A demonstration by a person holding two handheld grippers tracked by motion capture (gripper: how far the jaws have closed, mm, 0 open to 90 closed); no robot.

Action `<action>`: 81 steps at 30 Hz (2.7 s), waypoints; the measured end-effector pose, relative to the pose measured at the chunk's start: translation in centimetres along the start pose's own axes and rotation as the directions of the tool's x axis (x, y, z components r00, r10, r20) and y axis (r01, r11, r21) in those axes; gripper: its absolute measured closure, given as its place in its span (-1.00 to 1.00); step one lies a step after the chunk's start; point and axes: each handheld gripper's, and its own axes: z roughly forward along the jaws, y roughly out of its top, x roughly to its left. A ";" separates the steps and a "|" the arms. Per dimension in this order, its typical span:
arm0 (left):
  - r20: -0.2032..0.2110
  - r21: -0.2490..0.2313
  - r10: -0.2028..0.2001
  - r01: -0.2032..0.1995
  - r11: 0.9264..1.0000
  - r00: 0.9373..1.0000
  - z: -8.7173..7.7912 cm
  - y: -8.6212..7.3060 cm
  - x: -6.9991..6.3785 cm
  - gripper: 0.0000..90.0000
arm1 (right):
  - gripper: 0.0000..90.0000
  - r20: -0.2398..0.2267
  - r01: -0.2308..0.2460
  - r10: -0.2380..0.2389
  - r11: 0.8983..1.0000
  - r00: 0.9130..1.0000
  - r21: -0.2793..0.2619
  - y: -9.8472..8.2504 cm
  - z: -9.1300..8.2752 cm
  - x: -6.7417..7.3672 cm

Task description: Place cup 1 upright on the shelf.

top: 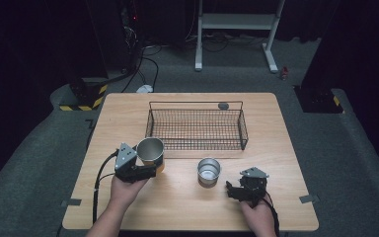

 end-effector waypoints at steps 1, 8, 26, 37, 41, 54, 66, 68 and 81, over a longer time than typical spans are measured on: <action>0.000 0.000 0.000 0.000 1.000 1.000 0.0 0.0 0.0 -0.71 | -0.80 -0.001 -0.002 0.002 1.000 1.000 0.001 0.0 0.0 0.0; -0.008 -0.012 -0.005 0.005 1.000 1.000 0.0 1.2 -0.4 -0.71 | -0.80 -0.004 0.002 -0.002 1.000 1.000 0.001 0.1 0.0 0.0; -0.002 -0.009 0.005 -0.005 1.000 1.000 0.6 2.8 -0.1 -0.71 | -0.80 -0.008 0.005 -0.005 1.000 1.000 0.001 0.0 0.0 0.0; 0.024 0.003 -0.004 0.004 1.000 1.000 2.5 3.9 0.5 -0.71 | -0.80 -0.010 0.007 -0.007 1.000 1.000 0.001 0.0 0.0 0.0; 0.028 -0.008 -0.009 0.010 1.000 1.000 3.3 4.5 0.6 -0.71 | -0.80 -0.010 0.007 -0.007 1.000 1.000 0.001 0.0 0.0 0.0; 0.014 -0.018 -0.053 0.053 0.998 0.999 4.9 6.0 1.9 -0.71 | -0.80 -0.013 0.014 -0.014 1.000 1.000 0.000 0.0 0.0 -0.1; -0.013 -0.007 -0.032 0.032 0.999 0.999 7.2 7.1 2.3 -0.71 | -0.80 -0.017 0.016 -0.016 1.000 1.000 -0.001 0.1 0.1 -0.1; -0.015 -0.006 -0.029 0.029 1.000 0.999 7.7 7.3 2.3 -0.71 | -0.80 -0.017 0.017 -0.017 1.000 1.000 -0.001 0.1 0.1 -0.1; -0.039 -0.002 -0.017 0.017 1.000 0.999 10.8 7.8 2.4 -0.71 | -0.80 -0.018 0.016 -0.016 1.000 1.000 -0.001 0.1 0.1 0.0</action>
